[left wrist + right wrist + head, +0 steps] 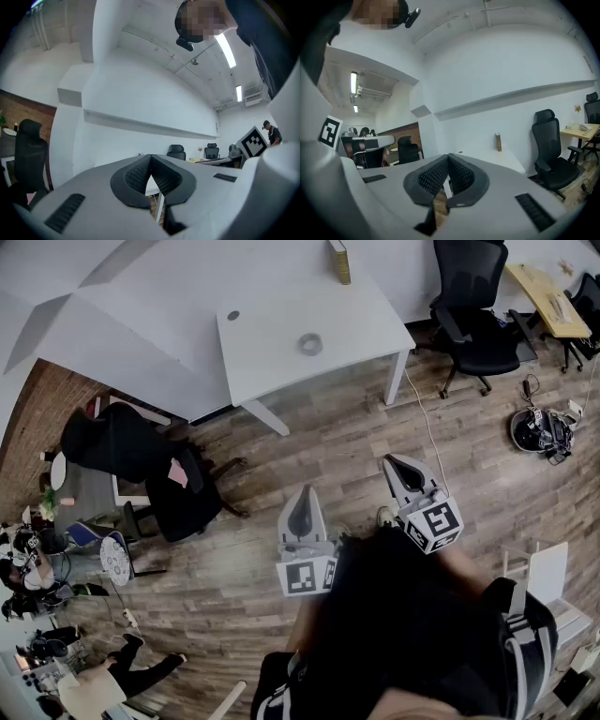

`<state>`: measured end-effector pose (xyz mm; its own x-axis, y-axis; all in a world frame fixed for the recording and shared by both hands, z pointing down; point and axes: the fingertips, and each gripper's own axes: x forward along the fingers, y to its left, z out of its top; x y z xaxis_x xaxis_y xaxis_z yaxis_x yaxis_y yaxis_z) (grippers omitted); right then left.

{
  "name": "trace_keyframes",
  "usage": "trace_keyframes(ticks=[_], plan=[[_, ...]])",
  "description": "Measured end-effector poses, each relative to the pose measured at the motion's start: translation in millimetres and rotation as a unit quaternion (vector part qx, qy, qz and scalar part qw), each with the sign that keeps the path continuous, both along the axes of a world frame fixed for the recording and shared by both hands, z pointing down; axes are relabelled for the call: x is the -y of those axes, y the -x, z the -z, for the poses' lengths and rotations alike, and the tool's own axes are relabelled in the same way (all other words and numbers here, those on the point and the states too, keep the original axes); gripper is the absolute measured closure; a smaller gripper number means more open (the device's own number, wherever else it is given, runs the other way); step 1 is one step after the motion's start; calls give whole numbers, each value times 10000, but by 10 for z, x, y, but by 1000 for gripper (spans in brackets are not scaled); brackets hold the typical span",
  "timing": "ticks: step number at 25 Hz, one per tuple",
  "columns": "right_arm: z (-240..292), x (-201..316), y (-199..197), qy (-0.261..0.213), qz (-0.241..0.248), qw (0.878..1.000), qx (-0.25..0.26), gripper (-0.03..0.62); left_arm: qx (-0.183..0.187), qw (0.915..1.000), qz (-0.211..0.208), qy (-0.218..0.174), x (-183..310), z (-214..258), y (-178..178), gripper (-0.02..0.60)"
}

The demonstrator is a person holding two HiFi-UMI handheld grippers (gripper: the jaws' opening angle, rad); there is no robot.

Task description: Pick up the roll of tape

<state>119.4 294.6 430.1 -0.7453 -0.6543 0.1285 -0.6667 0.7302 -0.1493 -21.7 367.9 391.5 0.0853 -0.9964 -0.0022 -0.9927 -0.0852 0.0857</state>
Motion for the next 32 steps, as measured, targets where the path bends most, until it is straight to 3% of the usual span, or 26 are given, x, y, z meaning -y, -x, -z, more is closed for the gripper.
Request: trace_keyframes(ticks=[9,14,23,32], plan=[[16,43,-57,14,29,9999,151,583,-6,10000,-7,13,53,2,-71,560],[55,82,-216,23,67,9995,320,583,6,10000,-19,51,103,-13,-260,560],[-58,316,-545,28,320,9993,179,583,-39,9999,91,137,330,-80,-695,560],[-194,904,-566,122,372,9991,132,583,-41,9996,125,268,945,-200,-717,560]])
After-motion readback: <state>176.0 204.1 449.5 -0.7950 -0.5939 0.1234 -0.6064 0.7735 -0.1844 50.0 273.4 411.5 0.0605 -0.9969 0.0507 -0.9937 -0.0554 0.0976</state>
